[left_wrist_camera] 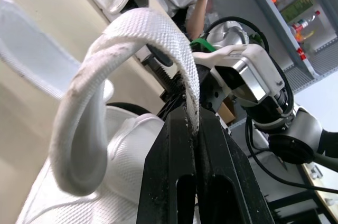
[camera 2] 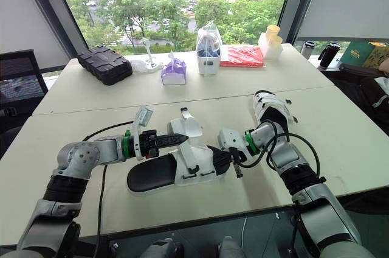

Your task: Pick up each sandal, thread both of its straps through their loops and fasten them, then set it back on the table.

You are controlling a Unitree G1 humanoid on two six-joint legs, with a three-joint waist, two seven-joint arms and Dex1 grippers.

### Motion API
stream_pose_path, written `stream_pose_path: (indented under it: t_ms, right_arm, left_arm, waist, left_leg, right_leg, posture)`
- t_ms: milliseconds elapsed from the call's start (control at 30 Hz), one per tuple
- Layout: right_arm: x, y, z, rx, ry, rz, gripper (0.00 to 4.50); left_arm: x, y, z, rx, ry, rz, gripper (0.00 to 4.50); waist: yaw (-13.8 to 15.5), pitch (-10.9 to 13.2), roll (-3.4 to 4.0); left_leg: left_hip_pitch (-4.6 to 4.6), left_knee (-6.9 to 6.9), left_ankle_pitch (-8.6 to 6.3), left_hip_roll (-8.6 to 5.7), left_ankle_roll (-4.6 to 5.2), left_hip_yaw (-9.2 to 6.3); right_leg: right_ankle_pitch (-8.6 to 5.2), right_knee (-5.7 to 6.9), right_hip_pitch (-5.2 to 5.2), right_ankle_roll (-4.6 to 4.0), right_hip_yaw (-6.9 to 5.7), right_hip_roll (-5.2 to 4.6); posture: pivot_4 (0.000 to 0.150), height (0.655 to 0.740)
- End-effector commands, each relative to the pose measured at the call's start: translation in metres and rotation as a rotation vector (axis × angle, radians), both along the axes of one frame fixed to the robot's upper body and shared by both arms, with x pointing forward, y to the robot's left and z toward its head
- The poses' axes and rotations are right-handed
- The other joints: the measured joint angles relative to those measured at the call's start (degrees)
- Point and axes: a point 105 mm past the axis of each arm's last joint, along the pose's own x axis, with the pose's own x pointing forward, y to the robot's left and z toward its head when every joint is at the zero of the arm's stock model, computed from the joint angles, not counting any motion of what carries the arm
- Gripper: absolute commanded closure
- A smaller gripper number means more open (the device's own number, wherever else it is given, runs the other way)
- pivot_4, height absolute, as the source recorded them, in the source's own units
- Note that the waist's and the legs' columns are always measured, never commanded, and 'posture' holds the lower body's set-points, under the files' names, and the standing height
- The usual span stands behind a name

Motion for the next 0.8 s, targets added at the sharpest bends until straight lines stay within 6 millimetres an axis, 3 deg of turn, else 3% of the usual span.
stream_pose_path:
  t_ms: [33, 200, 467, 600, 800]
  right_arm:
    - [-0.007, 0.001, -0.013, -0.044, 0.030, 0.021, 4.50]
    - [-0.007, -0.001, -0.013, -0.048, 0.024, 0.016, 4.50]
    - [-0.006, 0.000, -0.013, -0.047, 0.019, 0.014, 4.50]
    - [-0.007, 0.001, -0.014, -0.046, 0.021, 0.014, 4.50]
    - [-0.007, 0.000, -0.014, -0.047, 0.023, 0.013, 4.50]
  left_arm:
    - [-0.004, 0.002, 0.006, 0.006, -0.027, -0.047, 4.40]
    - [-0.012, 0.000, -0.002, 0.036, -0.027, -0.107, 4.40]
    - [-0.010, -0.003, -0.005, 0.089, -0.103, -0.117, 4.40]
    - [0.001, -0.006, 0.002, 0.072, -0.172, -0.069, 4.40]
    - [-0.001, -0.010, 0.015, 0.030, -0.199, -0.096, 4.40]
  waist:
    - [-0.02, 0.00, 0.00]
    - [0.00, 0.00, 0.00]
    - [-0.01, 0.00, 0.00]
    - [0.05, 0.00, 0.00]
    - [0.01, 0.00, 0.00]
  left_leg:
    - [0.00, 0.00, 0.00, 0.00, 0.00, 0.00]
    - [0.00, -0.01, -0.01, 0.00, -0.01, 0.00]
    - [0.00, -0.02, -0.01, 0.00, -0.02, 0.00]
    - [0.00, -0.03, -0.02, 0.00, -0.03, 0.00]
    - [0.00, -0.04, -0.01, 0.00, -0.02, -0.01]
  right_leg:
    - [0.00, 0.00, 0.00, 0.00, 0.00, -0.01]
    - [0.00, 0.00, 0.00, 0.00, 0.01, -0.02]
    - [0.00, -0.01, -0.01, 0.00, 0.03, -0.05]
    - [0.00, -0.02, -0.01, -0.01, 0.04, -0.06]
    - [0.00, -0.01, -0.02, 0.00, 0.06, -0.06]
  posture:
    - [0.150, 0.7400]
    - [0.150, 0.7400]
    - [0.150, 0.7400]
    - [0.150, 0.7400]
    - [0.150, 0.7400]
